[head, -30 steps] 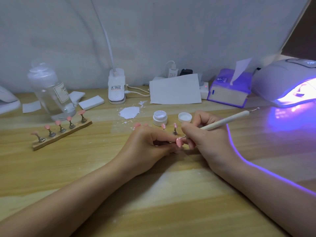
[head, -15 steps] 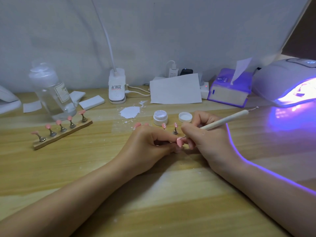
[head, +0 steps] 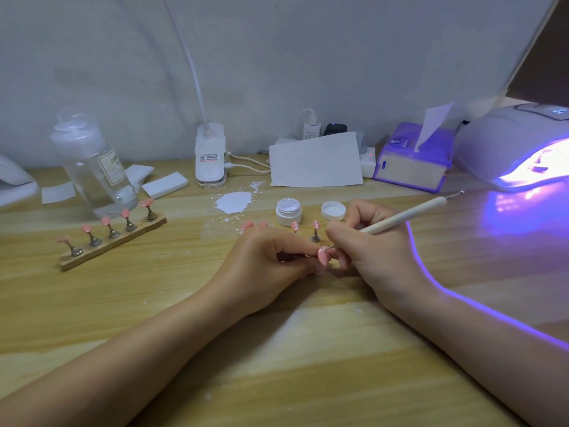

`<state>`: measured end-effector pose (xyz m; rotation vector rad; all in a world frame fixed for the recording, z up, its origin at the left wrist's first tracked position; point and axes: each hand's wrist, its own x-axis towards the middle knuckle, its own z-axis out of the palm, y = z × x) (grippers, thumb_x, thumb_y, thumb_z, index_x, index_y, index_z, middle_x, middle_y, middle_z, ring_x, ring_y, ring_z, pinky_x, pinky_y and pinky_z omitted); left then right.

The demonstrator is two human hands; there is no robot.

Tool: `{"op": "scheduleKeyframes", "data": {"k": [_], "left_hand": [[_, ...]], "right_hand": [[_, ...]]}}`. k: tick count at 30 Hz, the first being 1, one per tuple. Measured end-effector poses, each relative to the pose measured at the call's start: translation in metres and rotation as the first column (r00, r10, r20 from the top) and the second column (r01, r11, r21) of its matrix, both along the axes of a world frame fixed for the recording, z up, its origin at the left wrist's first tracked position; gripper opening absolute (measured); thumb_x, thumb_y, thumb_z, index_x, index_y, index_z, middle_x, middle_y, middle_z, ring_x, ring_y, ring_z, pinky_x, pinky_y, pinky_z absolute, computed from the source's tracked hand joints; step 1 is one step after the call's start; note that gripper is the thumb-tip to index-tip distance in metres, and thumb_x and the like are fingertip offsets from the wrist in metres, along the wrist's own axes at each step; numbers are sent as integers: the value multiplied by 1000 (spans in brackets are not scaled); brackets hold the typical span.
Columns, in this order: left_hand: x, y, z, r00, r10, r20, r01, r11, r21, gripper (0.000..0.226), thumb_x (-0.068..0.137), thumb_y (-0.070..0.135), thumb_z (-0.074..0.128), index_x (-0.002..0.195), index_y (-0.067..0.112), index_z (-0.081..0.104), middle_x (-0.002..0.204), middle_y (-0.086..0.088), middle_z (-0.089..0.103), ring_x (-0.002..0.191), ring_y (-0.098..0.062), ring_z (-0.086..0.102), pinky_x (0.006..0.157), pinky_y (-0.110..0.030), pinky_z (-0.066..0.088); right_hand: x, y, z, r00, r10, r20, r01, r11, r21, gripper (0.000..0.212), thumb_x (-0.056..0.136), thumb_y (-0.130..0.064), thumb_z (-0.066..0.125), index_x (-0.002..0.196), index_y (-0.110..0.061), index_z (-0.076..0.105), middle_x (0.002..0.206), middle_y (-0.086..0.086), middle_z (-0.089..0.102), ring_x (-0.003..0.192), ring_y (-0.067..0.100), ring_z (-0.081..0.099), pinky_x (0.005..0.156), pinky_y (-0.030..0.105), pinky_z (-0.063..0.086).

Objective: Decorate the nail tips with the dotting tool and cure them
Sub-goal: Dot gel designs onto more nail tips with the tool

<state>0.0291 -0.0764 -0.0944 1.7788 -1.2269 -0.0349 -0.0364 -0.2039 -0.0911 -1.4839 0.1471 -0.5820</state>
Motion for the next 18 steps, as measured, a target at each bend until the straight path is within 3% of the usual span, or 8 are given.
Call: {"op": "scheduleKeyframes", "data": {"k": [8,13,18], "left_hand": [[0,1,-1,1000,17,-4,-16,999,28,15,78,8,70,80,22,74,49,28,55,51,16,45,75,7,28],[0,1,-1,999,36,3,-36,998,47,14,79,10,69,81,23,75,54,24,59,53,10,44,74,8,26],[0,1,0,1000,15,1,-15,999,33,22,78,7,69,83,28,71,60,25,61,55,17,46,75,9,25]], "right_hand": [[0,-1,0,1000,-6,6,7,1000,-17,37,73,10,54,51,-10,33,38,7,32,36,18,55,39,22,41],[0,-1,-1,1000,-6,-4,6,1000,-5,39,74,10,53,50,-12,32,33,1,34,35,16,55,42,20,38],[0,0,-1,1000,-5,-3,5,1000,-1,38,74,10,53,50,-12,33,33,2,34,35,15,55,40,19,39]]}}
